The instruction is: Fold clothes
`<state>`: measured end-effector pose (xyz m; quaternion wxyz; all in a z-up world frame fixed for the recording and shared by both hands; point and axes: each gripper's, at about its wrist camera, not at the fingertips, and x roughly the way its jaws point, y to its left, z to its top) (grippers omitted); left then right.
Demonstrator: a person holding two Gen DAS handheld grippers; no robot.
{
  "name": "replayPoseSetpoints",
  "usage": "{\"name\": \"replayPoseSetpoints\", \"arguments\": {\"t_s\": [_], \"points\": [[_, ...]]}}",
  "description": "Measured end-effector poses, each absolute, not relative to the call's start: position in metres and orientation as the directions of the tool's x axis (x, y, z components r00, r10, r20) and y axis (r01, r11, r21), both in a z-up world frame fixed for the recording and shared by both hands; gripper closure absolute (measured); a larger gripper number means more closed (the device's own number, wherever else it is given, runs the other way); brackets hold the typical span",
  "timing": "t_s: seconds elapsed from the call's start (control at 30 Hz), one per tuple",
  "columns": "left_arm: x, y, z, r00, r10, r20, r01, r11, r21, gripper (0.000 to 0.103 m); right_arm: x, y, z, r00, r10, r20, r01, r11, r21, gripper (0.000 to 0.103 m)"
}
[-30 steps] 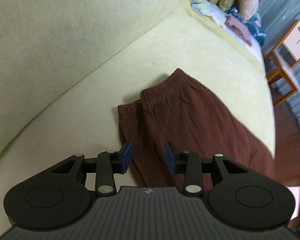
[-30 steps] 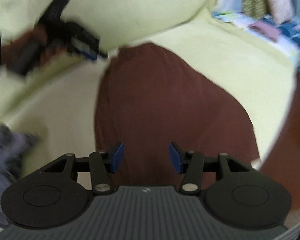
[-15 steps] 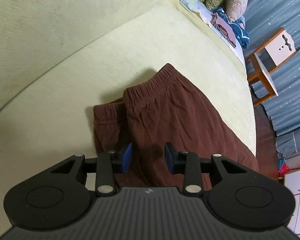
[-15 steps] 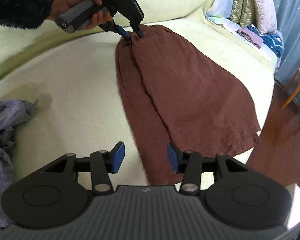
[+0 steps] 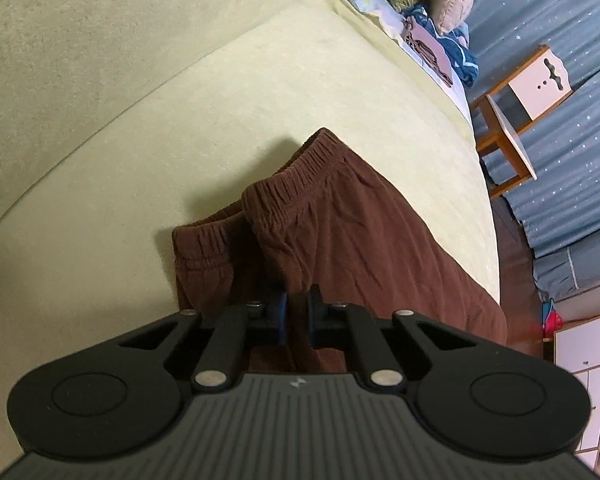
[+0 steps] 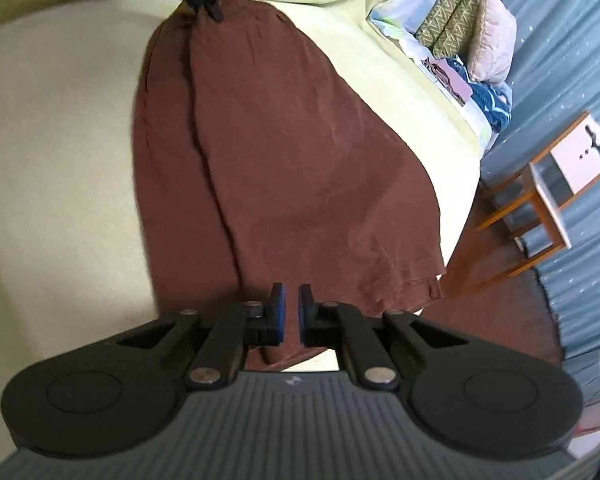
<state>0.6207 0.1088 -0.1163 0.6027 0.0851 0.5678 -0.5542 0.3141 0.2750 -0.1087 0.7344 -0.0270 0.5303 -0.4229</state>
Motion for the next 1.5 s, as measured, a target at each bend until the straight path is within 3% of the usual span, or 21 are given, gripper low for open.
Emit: {"name": "replayPoseSetpoints", "arguments": {"t_s": [0.13,0.23,0.33,0.53,0.6,0.63,0.67,1.23,1.5], "points": [[0.621,0.108,-0.119,-0.262,-0.565,-0.783,0.772,0.364,-0.521,0.095,0.314,0.271,-0.113,0.085,-0.609,-0.789,0.623,0.650,-0.435,0.096],[0.621,0.107,-0.120,-0.264,-0.562,-0.784,0.777,0.358,-0.518,0.095,0.316,0.274,-0.110,0.109,-0.608,-0.786,0.637,0.650,-0.414,0.084],[0.621,0.107,-0.121,-0.266,-0.558,-0.786,0.782,0.352,-0.514,0.095,0.319,0.278,-0.113,0.092,-0.602,-0.793,0.627,0.654,-0.424,0.084],[0.621,0.107,-0.123,-0.272,-0.555,-0.786,0.786,0.344,-0.514,0.094,0.322,0.282,-0.130,0.042,-0.619,-0.784,0.592,0.647,-0.480,0.085],[0.622,0.108,-0.124,-0.275,-0.556,-0.785,0.783,0.344,-0.518,0.094,0.322,0.281,-0.131,0.043,-0.630,-0.775,0.582,0.647,-0.493,0.092],[0.623,0.108,-0.125,-0.277,-0.556,-0.784,0.782,0.345,-0.520,0.094,0.322,0.280,-0.132,0.041,-0.631,-0.775,0.579,0.647,-0.496,0.102],[0.623,0.109,-0.125,-0.278,-0.556,-0.783,0.780,0.345,-0.522,0.094,0.322,0.277,-0.133,0.040,-0.625,-0.780,0.581,0.649,-0.491,0.103],[0.625,0.119,-0.085,-0.304,-0.599,-0.741,0.815,0.239,-0.528,0.097,0.303,0.284,-0.069,0.163,-0.630,-0.759,0.588,0.680,-0.439,0.103],[0.629,0.139,-0.103,-0.294,-0.569,-0.768,0.801,0.292,-0.523,0.097,0.289,0.293,-0.068,0.177,-0.595,-0.784,0.568,0.712,-0.412,0.103]]}}
